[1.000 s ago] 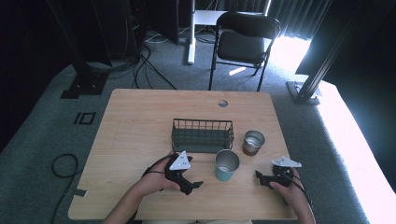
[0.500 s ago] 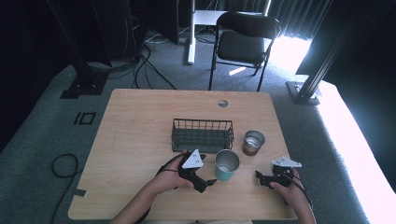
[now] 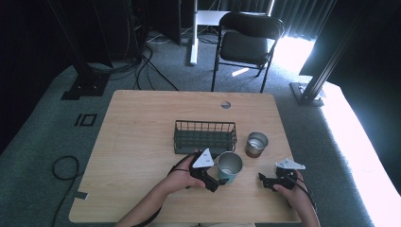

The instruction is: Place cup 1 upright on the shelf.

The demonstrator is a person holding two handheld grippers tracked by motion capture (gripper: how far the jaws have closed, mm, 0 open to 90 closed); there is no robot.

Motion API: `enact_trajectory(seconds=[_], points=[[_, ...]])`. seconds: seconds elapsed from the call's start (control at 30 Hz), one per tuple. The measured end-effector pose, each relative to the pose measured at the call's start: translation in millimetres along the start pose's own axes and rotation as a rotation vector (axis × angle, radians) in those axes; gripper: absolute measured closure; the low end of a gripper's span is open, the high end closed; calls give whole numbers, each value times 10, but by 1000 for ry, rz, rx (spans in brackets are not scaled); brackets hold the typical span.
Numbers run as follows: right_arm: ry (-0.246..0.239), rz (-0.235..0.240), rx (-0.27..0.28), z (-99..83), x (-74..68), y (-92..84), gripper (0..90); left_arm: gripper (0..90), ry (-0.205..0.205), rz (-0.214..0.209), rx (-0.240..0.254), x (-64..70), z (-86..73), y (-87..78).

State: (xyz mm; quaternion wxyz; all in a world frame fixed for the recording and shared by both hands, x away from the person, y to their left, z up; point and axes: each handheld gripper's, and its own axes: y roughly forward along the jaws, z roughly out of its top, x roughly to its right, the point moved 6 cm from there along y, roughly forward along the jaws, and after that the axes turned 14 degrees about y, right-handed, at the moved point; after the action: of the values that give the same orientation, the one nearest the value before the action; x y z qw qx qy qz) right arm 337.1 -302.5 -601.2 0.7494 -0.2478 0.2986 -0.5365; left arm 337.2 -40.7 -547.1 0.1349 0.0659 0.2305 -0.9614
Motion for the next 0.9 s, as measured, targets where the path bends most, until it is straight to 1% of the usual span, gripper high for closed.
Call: enact_trajectory(seconds=[0.23, 0.43, 0.47, 0.5, 0.53, 0.6, 0.67, 0.7, 0.73, 0.8, 0.87, 0.9], points=[[0, 0, 0, 0, 0, 0, 102, 7, 10, -10, 12, 23, 39, 127], [0, 0, 0, 0, 0, 0, 102, 9, -4, -2, 43, 15, 54, 236], [0, 0, 0, 0, 0, 0, 102, 45, -8, 2, 51, 12, 62, 247], [0, 0, 0, 0, 0, 0, 102, 56, -13, 2, 57, 12, 69, 259], [0, 0, 0, 0, 0, 0, 102, 56, -9, -1, 59, 17, 72, 271], [0, 0, 0, 0, 0, 0, 102, 56, 3, 10, 61, 21, 82, 291], [0, 0, 0, 0, 0, 0, 102, 74, 0, 7, 61, 29, 93, 303], [0, 0, 0, 0, 0, 0, 102, 81, 1, 17, 62, 25, 97, 310], [0, 0, 0, 0, 0, 0, 102, 136, 0, 26, 63, 19, 100, 317], [0, 0, 0, 0, 0, 0, 102, 140, 2, 29, 67, 20, 101, 330], [0, 0, 0, 0, 0, 0, 102, 142, -6, 38, 59, 17, 107, 331], [0, 0, 0, 0, 0, 0, 102, 142, -8, 33, 59, 22, 109, 329]])
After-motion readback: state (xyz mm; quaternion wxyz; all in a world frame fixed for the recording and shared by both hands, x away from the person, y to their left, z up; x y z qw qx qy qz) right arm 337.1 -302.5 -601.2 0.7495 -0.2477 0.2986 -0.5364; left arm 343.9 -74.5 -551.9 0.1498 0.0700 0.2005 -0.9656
